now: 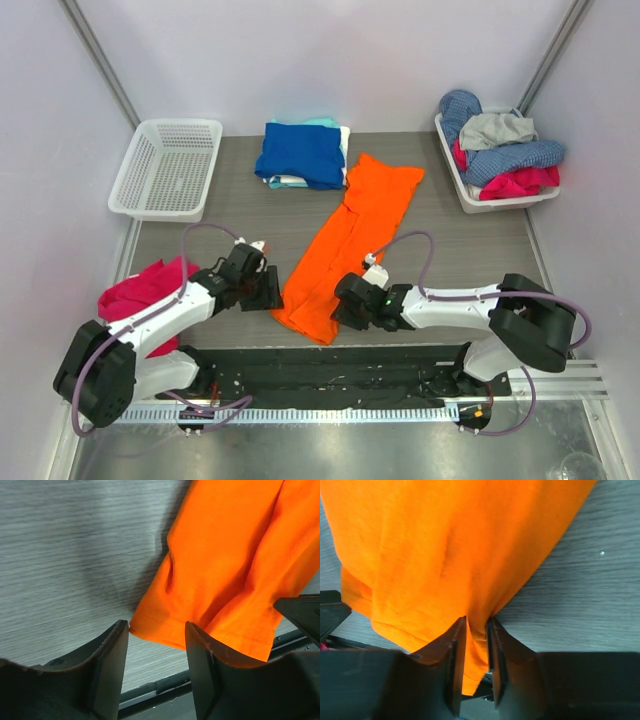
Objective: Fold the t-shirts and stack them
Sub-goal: Fold the tshirt
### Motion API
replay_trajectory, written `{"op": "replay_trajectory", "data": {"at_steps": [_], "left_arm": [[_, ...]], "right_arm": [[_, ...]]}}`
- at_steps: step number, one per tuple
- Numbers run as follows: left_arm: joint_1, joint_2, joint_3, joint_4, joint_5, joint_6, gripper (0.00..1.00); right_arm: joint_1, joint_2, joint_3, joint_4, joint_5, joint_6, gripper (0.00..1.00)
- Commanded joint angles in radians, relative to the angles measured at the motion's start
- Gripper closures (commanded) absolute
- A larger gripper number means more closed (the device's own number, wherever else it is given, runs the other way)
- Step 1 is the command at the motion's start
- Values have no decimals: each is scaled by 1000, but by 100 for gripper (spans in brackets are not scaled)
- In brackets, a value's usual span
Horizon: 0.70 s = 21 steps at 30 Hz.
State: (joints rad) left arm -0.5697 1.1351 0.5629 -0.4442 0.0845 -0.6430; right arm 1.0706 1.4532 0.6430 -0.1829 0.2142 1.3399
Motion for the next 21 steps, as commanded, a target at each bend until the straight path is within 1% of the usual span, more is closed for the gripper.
{"op": "replay_trajectory", "data": {"at_steps": [1,3,4,6,7,9,10,11,13,14,16,21], "left_arm": [[-25,35,-20,96,37,-33,49],[-36,45,-24,111,38,-44,51],[-39,46,-29,114,37,-46,53],[-42,52,-40,116,31,-46,57],[-42,52,-43,116,29,-46,64],[-44,49,-57,117,24,-47,74],[-42,43,-60,116,21,-49,83],[-44,40,-66,110,15,-50,87],[-44,22,-72,105,8,-55,95],[-44,15,-77,95,6,-58,97],[-44,0,-80,85,1,-61,100],[-44,-52,-92,55,-8,-72,100]], "right_arm": [[12,-34,-11,-58,16,15,72],[12,-50,-19,-69,24,16,73],[12,-53,-22,-69,24,16,73],[12,-59,-31,-75,24,19,77],[12,-60,-32,-76,24,19,80],[12,-66,-40,-78,24,24,86],[12,-70,-42,-79,24,27,89],[12,-74,-49,-82,25,27,93],[12,-89,-55,-90,30,33,95],[12,-96,-57,-96,33,33,97],[12,-115,-60,-116,43,35,96],[12,-155,-72,-154,59,42,98]]}}
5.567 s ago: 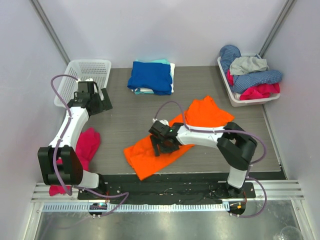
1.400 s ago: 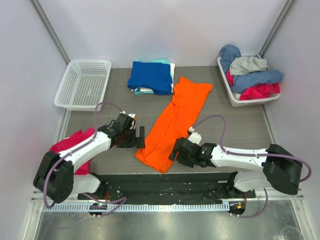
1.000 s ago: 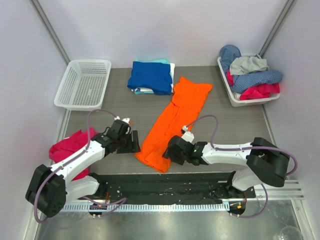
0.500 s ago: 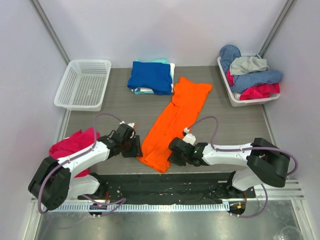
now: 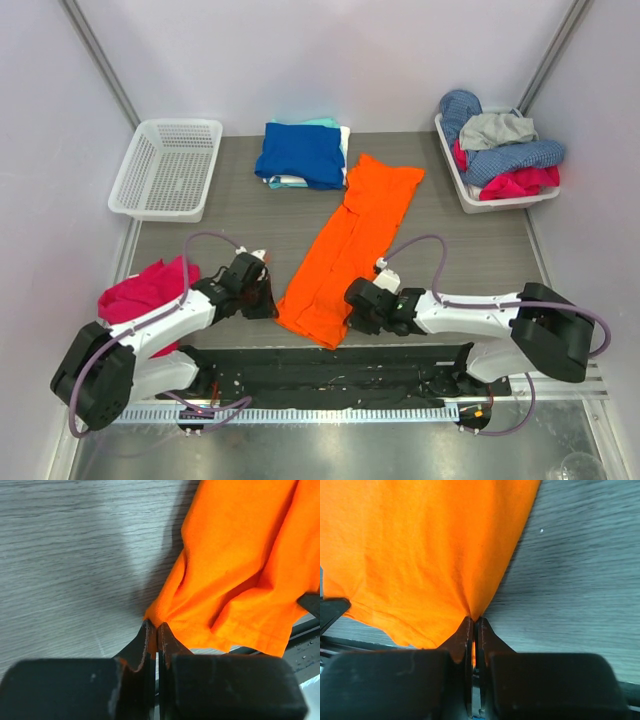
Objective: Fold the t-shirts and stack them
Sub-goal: Fold the tshirt
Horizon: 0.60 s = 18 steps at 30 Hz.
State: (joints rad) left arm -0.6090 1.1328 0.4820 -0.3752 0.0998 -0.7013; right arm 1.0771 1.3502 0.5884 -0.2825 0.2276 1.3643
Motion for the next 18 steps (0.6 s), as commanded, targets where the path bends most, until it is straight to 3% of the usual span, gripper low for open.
{"op": "replay_trajectory", "data": {"at_steps": [1,14,15,17,18], "left_arm": [[-5,-56,-11,-17,-23,-17,100],[-5,-90,-22,-33,-14,-37,100],[-5,-90,-22,-33,-11,-37,98],[-6,-88,-20,-30,-5,-38,92],[-6,-91,-19,-30,1,-40,74]], "right_arm": [[4,-57,-22,-58,47,21,98],[6,-160,-67,-135,62,42,99],[4,-169,-68,-136,61,42,99],[6,-174,-71,-139,58,42,88],[4,-174,-71,-138,55,36,79]]}}
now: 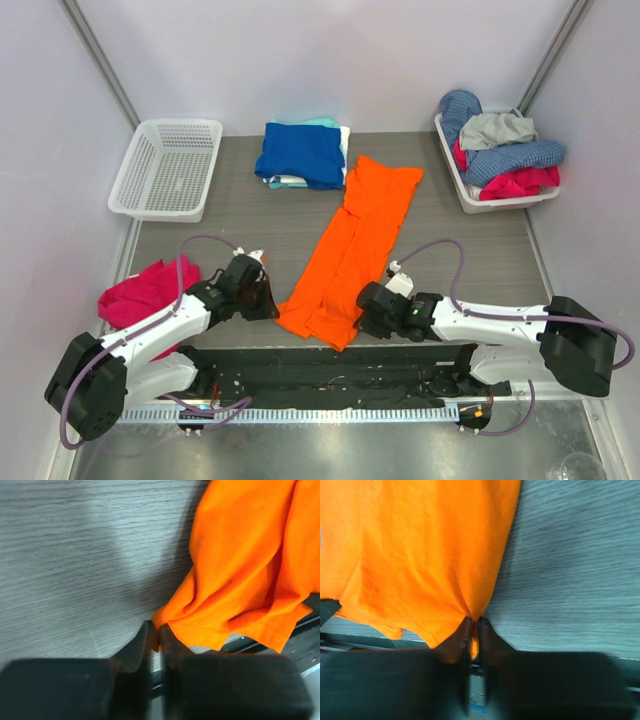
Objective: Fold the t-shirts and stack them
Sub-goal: Fold the tshirt
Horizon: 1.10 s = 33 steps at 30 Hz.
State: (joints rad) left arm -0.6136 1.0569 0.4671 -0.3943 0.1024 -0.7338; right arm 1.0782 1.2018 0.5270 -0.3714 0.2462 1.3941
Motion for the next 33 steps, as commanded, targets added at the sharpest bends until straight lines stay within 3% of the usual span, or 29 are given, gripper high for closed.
{"op": "replay_trajectory", "data": {"at_steps": [1,3,6,12,19,26,33], "left_arm": [[-3,-20,1,-9,8,-10,63],[-9,-29,8,-11,17,-18,38],[-24,-69,39,-18,40,-44,32],[-34,-123,137,-42,-3,-42,27],[-34,130,237,107,49,68,26],[-34,435,444,134,46,215,25],[-31,561,518,155,36,263,25]], "right_arm": [[5,-27,-7,-50,33,5,61],[5,-28,1,-57,34,2,52],[3,-42,24,-95,51,-6,44],[5,-100,68,-182,142,-14,42],[-23,-171,111,-287,278,-26,41],[-299,-159,120,-224,176,-246,40],[-474,98,229,-106,136,-431,40]]}}
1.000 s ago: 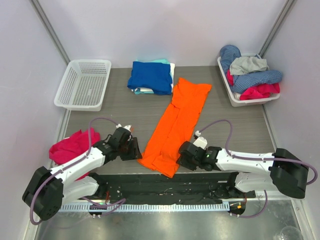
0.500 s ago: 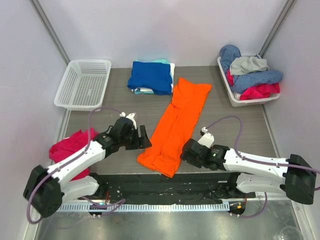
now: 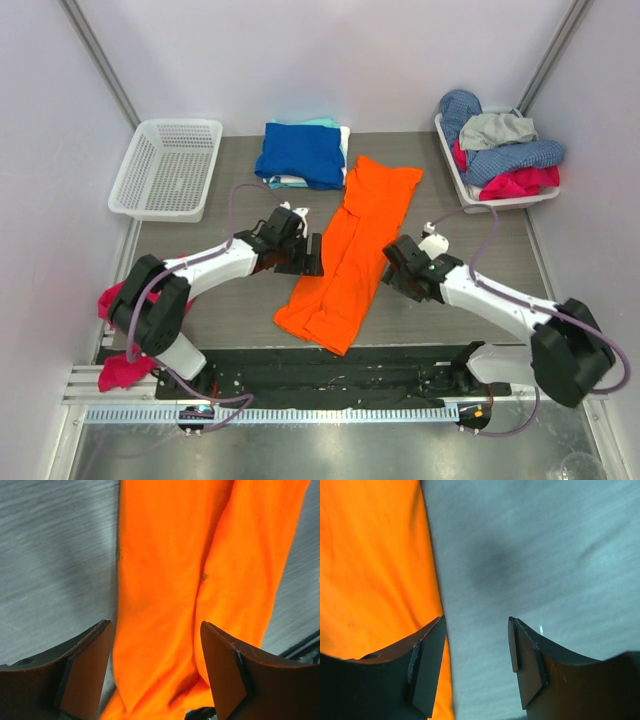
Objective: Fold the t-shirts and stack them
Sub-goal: Fold the tshirt
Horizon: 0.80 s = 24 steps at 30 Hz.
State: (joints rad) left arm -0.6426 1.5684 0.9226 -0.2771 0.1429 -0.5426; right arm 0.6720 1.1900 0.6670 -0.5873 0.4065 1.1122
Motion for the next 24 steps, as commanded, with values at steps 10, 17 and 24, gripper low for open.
{"op": "replay_trajectory", "data": {"at_steps": [10,17,24], "left_arm": [[57,270,286,23,43,144,25],[113,398,413,1,89,167,29],[129,463,444,-2,130,168,50]], "right_arm": [[-201,319,184,293,-167,-244,41],[-241,424,220,343,-224,-264,44],[-252,480,220,362,-253,-264,79]]}}
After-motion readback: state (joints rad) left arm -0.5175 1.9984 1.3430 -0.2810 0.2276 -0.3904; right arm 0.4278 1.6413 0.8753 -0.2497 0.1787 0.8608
